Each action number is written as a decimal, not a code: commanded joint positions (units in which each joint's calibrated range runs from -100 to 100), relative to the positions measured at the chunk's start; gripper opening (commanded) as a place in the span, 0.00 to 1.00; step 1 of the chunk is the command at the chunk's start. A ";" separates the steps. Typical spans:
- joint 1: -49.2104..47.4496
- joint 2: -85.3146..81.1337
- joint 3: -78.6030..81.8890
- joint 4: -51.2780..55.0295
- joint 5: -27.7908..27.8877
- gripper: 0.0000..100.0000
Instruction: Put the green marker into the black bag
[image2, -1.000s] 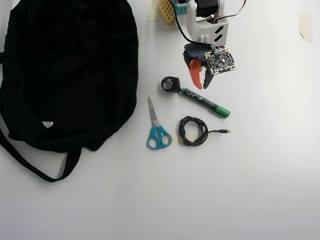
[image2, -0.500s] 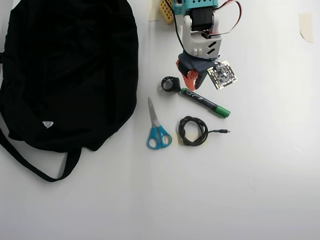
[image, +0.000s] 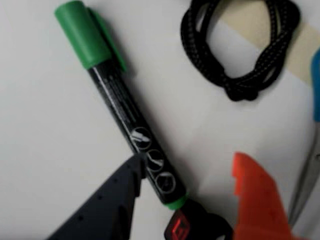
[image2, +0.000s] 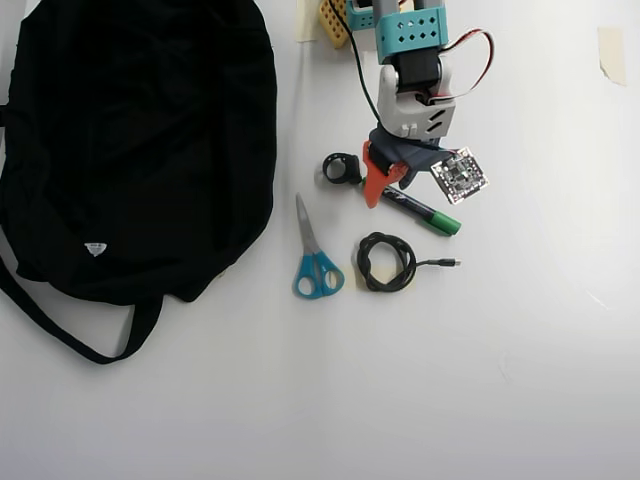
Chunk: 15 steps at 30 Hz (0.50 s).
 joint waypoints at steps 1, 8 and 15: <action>-1.06 -0.29 -1.99 2.00 0.51 0.23; -5.25 0.79 -2.17 2.87 0.72 0.24; -5.70 8.09 -5.22 3.04 0.67 0.23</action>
